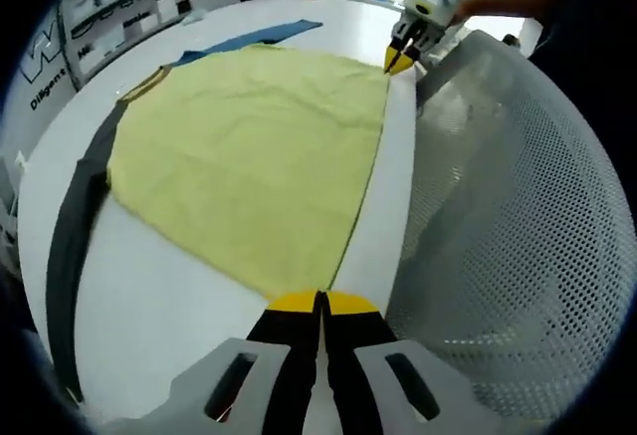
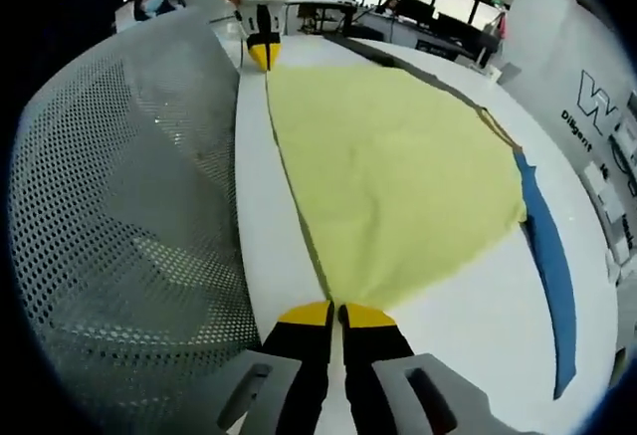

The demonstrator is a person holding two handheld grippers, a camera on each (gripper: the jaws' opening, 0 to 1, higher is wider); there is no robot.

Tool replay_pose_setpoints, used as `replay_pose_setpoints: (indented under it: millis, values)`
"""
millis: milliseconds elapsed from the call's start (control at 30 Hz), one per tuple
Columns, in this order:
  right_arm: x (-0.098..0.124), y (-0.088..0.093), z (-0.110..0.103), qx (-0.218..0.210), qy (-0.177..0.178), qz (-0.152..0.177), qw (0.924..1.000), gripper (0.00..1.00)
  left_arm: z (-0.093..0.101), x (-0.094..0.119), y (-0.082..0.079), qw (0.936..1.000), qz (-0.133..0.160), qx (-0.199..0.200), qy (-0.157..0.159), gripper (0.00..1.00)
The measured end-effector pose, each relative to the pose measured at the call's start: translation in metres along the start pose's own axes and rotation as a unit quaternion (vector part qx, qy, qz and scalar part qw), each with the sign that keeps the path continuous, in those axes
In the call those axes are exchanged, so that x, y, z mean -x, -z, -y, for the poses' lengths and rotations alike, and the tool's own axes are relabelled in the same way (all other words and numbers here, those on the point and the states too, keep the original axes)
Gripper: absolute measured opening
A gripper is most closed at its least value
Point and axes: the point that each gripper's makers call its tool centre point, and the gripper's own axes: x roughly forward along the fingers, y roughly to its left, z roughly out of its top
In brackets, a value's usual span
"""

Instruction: Fold the garment on the visible template until the final outline fits inside the template.

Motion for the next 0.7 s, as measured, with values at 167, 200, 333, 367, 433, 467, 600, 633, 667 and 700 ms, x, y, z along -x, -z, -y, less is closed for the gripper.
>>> replay_pose_setpoints:
  millis: [167, 200, 333, 367, 433, 467, 600, 633, 667, 700]
  values:
    - [0.002, -0.001, -0.001, -0.009, -0.005, -0.003, 0.9999, 0.00, -0.001, -0.001, 0.002, 1.0000, -0.001, 0.008, 0.001, 0.00]
    - [0.002, -0.001, -0.002, -0.014, -0.006, -0.003, 0.9999, 0.00, -0.001, -0.001, 0.002, 0.9999, -0.001, 0.014, 0.000, 0.00]
    - [0.002, -0.001, -0.004, -0.021, -0.009, -0.001, 0.9997, 0.00, 0.001, 0.000, 0.003, 0.9999, -0.001, 0.013, -0.001, 0.00]
    - [0.002, -0.002, -0.005, -0.025, -0.011, 0.000, 0.9996, 0.00, 0.001, 0.000, 0.003, 0.9999, -0.001, 0.014, 0.001, 0.00]
    - [0.002, -0.002, -0.004, -0.033, -0.014, 0.000, 0.9994, 0.00, 0.001, 0.000, 0.003, 0.9998, 0.001, 0.017, 0.002, 0.00]
    - [0.003, -0.002, -0.004, -0.038, -0.015, 0.002, 0.9991, 0.01, 0.001, 0.001, 0.003, 0.9998, 0.003, 0.018, 0.003, 0.00]
    - [0.011, -0.012, 0.003, -0.091, 0.008, 0.045, 0.9948, 0.13, -0.014, 0.011, -0.009, 0.9977, 0.056, 0.025, -0.028, 0.05]
    - [0.013, -0.014, 0.005, -0.101, 0.010, 0.053, 0.9934, 0.16, -0.017, 0.013, -0.011, 0.9966, 0.066, 0.038, -0.033, 0.10]
    - [0.016, -0.017, 0.006, -0.110, 0.016, 0.066, 0.9915, 0.18, -0.023, 0.018, -0.013, 0.9942, 0.084, 0.053, -0.040, 0.15]
    - [0.018, -0.018, 0.007, -0.117, 0.018, 0.072, 0.9903, 0.20, -0.028, 0.020, -0.014, 0.9924, 0.095, 0.061, -0.048, 0.19]
